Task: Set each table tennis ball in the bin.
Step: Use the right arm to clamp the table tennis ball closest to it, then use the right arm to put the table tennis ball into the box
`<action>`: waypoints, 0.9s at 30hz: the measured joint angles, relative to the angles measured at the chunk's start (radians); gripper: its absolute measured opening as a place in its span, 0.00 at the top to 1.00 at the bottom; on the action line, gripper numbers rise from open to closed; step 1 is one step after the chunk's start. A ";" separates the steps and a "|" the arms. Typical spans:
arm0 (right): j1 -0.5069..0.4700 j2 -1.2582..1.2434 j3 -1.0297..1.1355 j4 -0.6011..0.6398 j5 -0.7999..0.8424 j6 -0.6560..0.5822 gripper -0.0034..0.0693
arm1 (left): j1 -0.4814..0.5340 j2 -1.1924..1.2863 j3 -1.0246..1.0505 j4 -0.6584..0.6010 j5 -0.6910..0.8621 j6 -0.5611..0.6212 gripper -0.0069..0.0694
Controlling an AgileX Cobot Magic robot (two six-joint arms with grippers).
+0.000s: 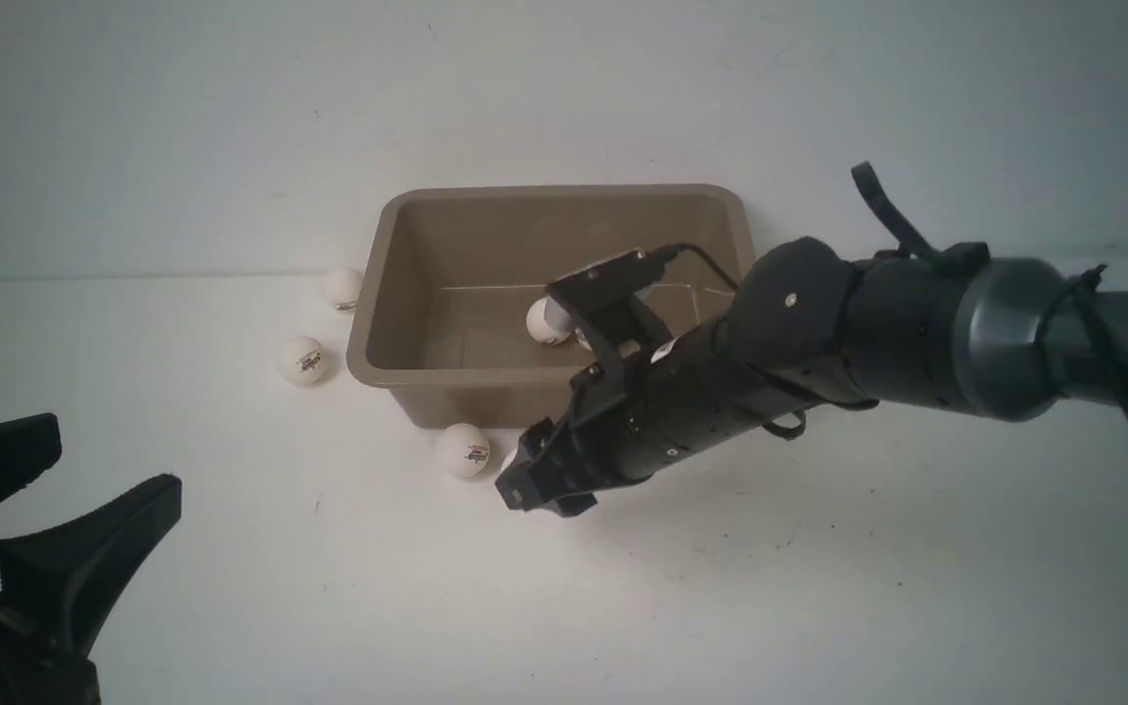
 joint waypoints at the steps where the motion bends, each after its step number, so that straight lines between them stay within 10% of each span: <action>1: 0.000 -0.010 0.000 -0.002 -0.013 -0.004 0.46 | 0.000 0.000 0.000 0.000 0.000 0.000 0.27; 15: -0.120 -0.038 0.000 0.001 -0.382 -0.112 0.46 | 0.000 0.000 0.000 -0.001 0.000 0.000 0.27; 27: -0.216 -0.004 0.000 0.013 -0.313 -0.254 0.46 | 0.000 0.000 0.000 -0.001 0.001 0.000 0.27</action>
